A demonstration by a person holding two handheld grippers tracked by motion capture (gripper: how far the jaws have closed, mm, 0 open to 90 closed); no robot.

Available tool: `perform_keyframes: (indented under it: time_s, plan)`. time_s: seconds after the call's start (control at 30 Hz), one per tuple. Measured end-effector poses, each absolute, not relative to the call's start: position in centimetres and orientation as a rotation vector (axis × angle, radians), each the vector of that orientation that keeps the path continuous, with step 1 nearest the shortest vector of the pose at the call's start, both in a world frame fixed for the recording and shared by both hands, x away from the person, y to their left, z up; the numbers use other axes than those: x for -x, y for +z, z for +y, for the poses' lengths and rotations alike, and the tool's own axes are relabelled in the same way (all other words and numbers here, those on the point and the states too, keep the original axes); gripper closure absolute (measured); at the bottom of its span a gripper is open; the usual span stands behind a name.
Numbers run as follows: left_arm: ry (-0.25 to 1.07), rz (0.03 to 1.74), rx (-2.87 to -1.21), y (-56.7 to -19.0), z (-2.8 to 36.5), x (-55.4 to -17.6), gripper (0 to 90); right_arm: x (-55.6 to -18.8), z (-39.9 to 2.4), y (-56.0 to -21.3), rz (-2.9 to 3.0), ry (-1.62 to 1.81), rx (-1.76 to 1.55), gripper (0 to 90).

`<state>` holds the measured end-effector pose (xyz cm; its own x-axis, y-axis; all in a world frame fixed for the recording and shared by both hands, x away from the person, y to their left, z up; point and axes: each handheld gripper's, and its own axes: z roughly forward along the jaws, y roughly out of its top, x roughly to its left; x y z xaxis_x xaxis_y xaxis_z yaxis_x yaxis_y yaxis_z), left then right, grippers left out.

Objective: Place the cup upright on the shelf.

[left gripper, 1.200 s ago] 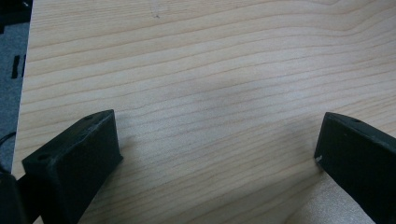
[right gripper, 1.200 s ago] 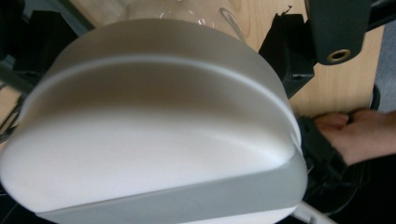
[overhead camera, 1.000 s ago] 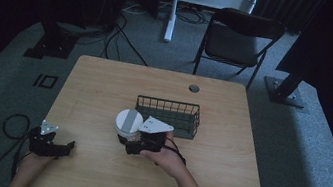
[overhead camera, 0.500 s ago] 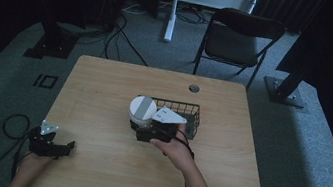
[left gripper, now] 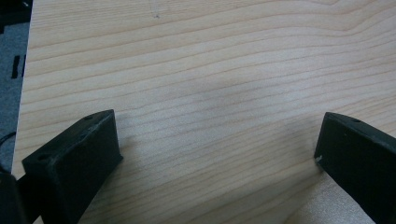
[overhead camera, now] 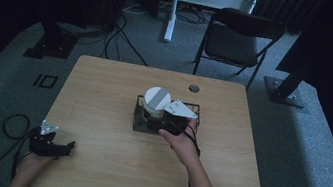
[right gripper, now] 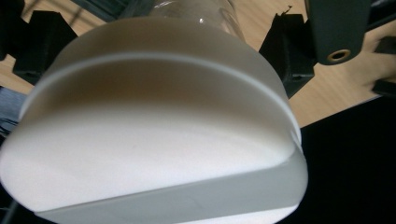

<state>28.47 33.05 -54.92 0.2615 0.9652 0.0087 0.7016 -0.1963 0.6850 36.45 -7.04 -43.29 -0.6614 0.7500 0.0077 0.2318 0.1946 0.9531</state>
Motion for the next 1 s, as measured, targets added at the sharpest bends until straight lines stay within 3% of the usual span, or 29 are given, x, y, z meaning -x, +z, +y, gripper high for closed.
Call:
perform_keyframes:
  time_s: [1.0]
  plan:
    - [0.605, 1.504, -1.971, -54.9, 33.0, -28.5, 0.2, -39.9, -12.2, -45.7, 1.831, 1.193, -1.238, 18.2]
